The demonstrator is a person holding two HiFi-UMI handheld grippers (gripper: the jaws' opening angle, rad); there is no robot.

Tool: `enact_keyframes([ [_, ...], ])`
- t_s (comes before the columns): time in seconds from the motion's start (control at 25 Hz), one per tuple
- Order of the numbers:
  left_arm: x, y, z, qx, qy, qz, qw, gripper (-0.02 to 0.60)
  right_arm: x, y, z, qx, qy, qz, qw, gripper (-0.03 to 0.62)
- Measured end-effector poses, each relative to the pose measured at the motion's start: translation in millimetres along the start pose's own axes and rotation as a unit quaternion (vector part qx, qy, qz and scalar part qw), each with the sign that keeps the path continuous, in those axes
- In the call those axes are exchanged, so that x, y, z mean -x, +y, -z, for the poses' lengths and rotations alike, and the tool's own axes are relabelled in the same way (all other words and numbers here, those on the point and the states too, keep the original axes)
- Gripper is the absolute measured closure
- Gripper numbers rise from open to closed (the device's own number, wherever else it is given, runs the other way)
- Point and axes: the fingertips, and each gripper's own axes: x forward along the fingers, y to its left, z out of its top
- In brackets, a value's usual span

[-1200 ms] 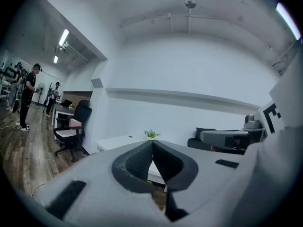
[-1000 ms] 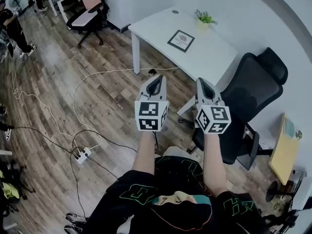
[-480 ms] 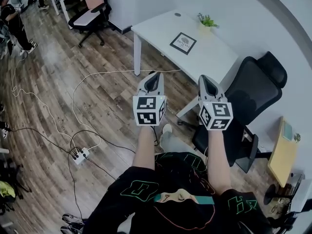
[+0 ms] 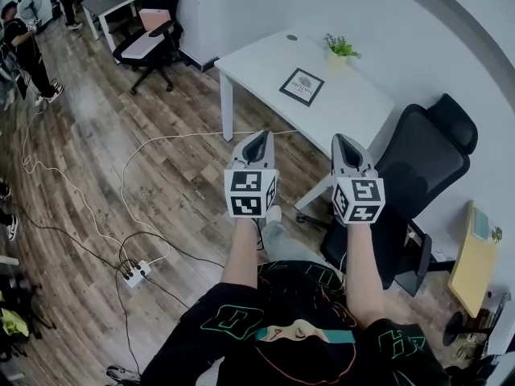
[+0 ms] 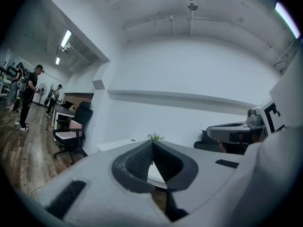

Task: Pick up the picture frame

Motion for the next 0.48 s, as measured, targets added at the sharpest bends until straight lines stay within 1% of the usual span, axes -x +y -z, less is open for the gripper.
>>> enact_keyframes([
  [0.28,-36.0,14.0,5.8,-0.011,0.016,-0.009,0.9998,0.574,-42.8,-18.0,7.3,-0.022,-0.003,-0.009,1.0,0.589],
  [0.48,-70.8,27.1,12.6,-0.007,0.023,-0.018,0.9995,0.574,-78.6,-35.2,19.2,-0.031,0.006,-0.017,0.999,0.589],
])
